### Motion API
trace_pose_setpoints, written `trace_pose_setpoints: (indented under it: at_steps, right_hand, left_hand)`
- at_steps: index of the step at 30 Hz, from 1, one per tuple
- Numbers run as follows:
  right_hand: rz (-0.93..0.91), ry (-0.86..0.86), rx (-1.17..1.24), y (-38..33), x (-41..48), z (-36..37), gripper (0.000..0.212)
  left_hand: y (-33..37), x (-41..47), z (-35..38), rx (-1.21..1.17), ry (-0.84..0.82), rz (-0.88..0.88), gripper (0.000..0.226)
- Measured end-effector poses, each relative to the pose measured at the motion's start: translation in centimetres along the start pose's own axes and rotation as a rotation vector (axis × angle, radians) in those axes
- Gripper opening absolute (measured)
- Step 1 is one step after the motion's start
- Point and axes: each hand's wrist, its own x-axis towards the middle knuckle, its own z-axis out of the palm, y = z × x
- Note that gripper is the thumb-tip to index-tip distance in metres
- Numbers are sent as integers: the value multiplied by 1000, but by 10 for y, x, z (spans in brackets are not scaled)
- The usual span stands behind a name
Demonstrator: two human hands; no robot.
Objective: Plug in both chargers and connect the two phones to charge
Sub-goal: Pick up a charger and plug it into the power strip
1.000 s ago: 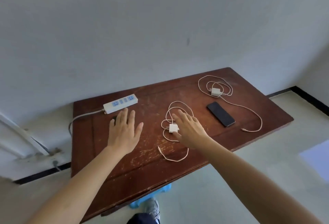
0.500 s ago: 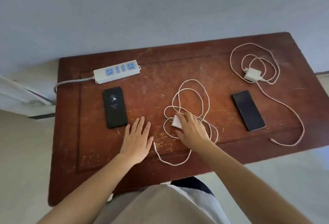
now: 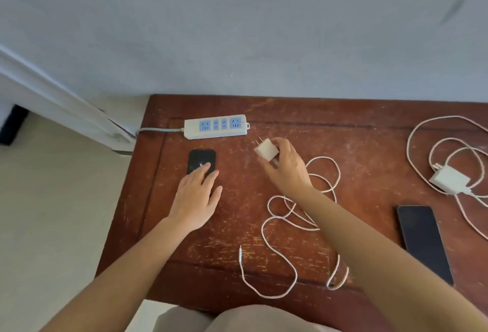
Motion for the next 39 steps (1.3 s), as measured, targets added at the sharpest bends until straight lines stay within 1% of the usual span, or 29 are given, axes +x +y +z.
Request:
trace_pose_setpoints:
  at_steps: [3, 7, 12, 17, 22, 27, 31, 33, 37, 39]
  right_hand:
    - [-16, 28, 22, -19, 30, 7, 52]
    - [-56, 6, -18, -37, 54, 18, 54]
    - [-85, -117, -95, -55, 79, 36, 56]
    - [-127, -199, -155, -70, 99, 61, 46]
    - [-151, -252, -151, -81, 110, 76, 45]
    - [-181, -281, -138, -86, 120, 78, 35]
    - [-153, -333, -161, -86, 126, 74, 41]
    - [-157, -352, -214, -88, 127, 71, 43]
    - [-221, -390, -337, -100, 133, 63, 40]
    - [-190, -433, -363, -109, 142, 59, 39]
  left_hand:
    - [-32, 33, -16, 55, 24, 13, 55]
    - [-72, 74, -23, 109, -6, 27, 61]
    - [-109, 105, -10, 88, -9, 38, 61]
    - [-136, 115, 13, 39, 44, 114, 60]
    - [-150, 118, 36, -2, 104, 151, 59]
    - [-157, 121, 47, -23, 176, 174, 61]
    - [-157, 122, 53, -25, 213, 174, 61]
    - [-157, 123, 53, -25, 215, 173, 60]
    - [-157, 121, 52, -29, 218, 180, 59]
    - [-156, 120, 51, -49, 229, 179, 60]
